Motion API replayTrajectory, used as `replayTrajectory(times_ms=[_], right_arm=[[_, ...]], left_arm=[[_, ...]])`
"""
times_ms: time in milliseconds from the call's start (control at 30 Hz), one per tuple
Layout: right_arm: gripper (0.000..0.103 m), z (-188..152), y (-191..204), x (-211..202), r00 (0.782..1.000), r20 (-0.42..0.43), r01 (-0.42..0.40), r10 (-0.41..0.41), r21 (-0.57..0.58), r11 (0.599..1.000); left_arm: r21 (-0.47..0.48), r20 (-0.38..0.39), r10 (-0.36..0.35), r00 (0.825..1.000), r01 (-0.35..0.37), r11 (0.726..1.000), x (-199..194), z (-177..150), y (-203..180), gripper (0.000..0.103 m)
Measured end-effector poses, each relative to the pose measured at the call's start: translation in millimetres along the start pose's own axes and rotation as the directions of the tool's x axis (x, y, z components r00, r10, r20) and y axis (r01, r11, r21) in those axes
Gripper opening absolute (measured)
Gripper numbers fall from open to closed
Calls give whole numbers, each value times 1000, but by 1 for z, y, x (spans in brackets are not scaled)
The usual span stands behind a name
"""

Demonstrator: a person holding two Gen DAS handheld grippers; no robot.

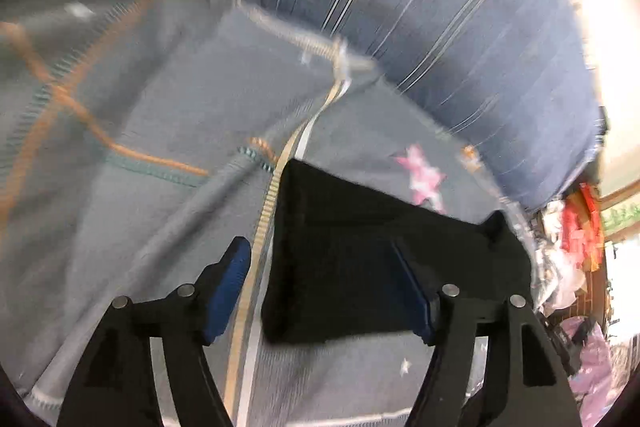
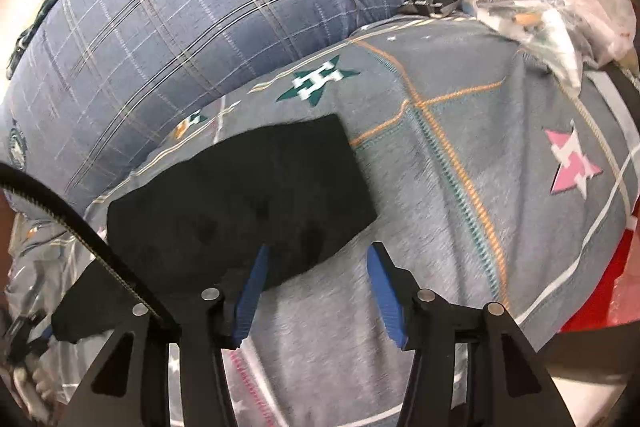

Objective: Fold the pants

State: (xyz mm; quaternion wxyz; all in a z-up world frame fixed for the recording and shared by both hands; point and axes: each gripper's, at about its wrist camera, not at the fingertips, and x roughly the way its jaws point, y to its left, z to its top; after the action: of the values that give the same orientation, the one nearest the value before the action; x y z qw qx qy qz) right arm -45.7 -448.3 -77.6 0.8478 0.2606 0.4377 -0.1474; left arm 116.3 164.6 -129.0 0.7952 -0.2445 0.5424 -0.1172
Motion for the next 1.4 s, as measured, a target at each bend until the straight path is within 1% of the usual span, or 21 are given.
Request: replayTrajectory(times_ms=[33, 67, 133, 233, 300, 367, 433, 467, 533, 633, 700, 767, 867, 933, 1000, 1033, 1100, 1167, 1267, 1333, 1400], right_arm=[[56, -4, 3, 0, 1000, -7, -3, 3, -9, 1000], [56, -8, 7, 2, 1000, -15, -2, 2, -24, 1000], [56, -14, 14, 3, 1000, -25, 4, -6, -54, 999], [56, -19, 21, 5, 1000, -26, 10, -13, -86, 996], [56, -22, 22, 7, 1000, -23, 15, -17, -95, 995], [56, -25, 22, 10, 1000, -27, 4, -6, -89, 996], [56, -25, 22, 13, 1000, -30, -9, 7, -76, 997], [56, -25, 23, 15, 999, -30, -13, 11, -73, 997], [56, -26, 27, 16, 999, -26, -21, 19, -77, 997], [56, -25, 39, 14, 1000, -8, -19, 18, -107, 994], [56, -25, 51, 12, 1000, 6, -25, 26, -135, 990], [57, -25, 67, 13, 998, 4, -56, 57, -157, 986], [57, -28, 92, 20, 993, -31, -120, 117, -179, 976], [57, -30, 108, 25, 986, -56, -167, 160, -186, 968], [57, -30, 124, 29, 980, -70, -199, 189, -190, 961], [57, -28, 135, 33, 976, -75, -213, 202, -197, 957], [57, -24, 154, 41, 974, -74, -227, 216, -218, 949], [57, -14, 179, 58, 968, -94, -248, 232, -243, 938], [57, 6, 212, 100, 961, -155, -259, 227, -228, 939], [58, 18, 229, 132, 965, -182, -226, 190, -203, 953], [70, 30, 244, 160, 966, -206, -198, 158, -191, 962]], left_arm=[[6, -45, -19, 999, 19, 1000, 12, 5, -6, 18], [23, -65, -30, 997, 31, 999, 14, 8, -15, 7], [139, 27, -36, 999, 32, 990, -5, 9, -48, 7], [300, 156, -110, 982, 59, 952, -45, -1, -88, 7], [345, 217, -17, 976, -61, 937, -52, -10, -94, 19], [328, 231, 181, 956, -252, 910, -36, -12, -78, 32], [227, 179, 337, 924, -372, 900, -23, -3, -37, 32], [178, 158, 349, 924, -374, 910, -25, 2, -22, 31], [49, 150, 322, 935, -333, 942, -43, 8, 9, 31], [-15, 207, 258, 944, -261, 965, -65, 7, 17, 31], [4, 240, 189, 952, -196, 981, -72, 6, 11, 32], [54, 229, 132, 964, -148, 987, -62, 7, -4, 38], [130, 162, 144, 976, -166, 978, -24, 2, -21, 42], [152, 109, 192, 975, -207, 967, 7, 1, -21, 42], [160, 167, 211, 963, -238, 958, 6, 2, -25, 42], [157, 156, 214, 964, -238, 959, 10, 5, -26, 42], [119, 147, 148, 978, -166, 979, 6, 6, -23, 42], [90, 168, 89, 982, -105, 990, -5, 1, -16, 42], [59, 231, 49, 972, -64, 996, -27, -7, -7, 43], [13, 270, 29, 962, -34, 999, -41, -8, 9, 46], [-38, 285, 12, 958, -1, 999, -47, -7, 25, 47]])
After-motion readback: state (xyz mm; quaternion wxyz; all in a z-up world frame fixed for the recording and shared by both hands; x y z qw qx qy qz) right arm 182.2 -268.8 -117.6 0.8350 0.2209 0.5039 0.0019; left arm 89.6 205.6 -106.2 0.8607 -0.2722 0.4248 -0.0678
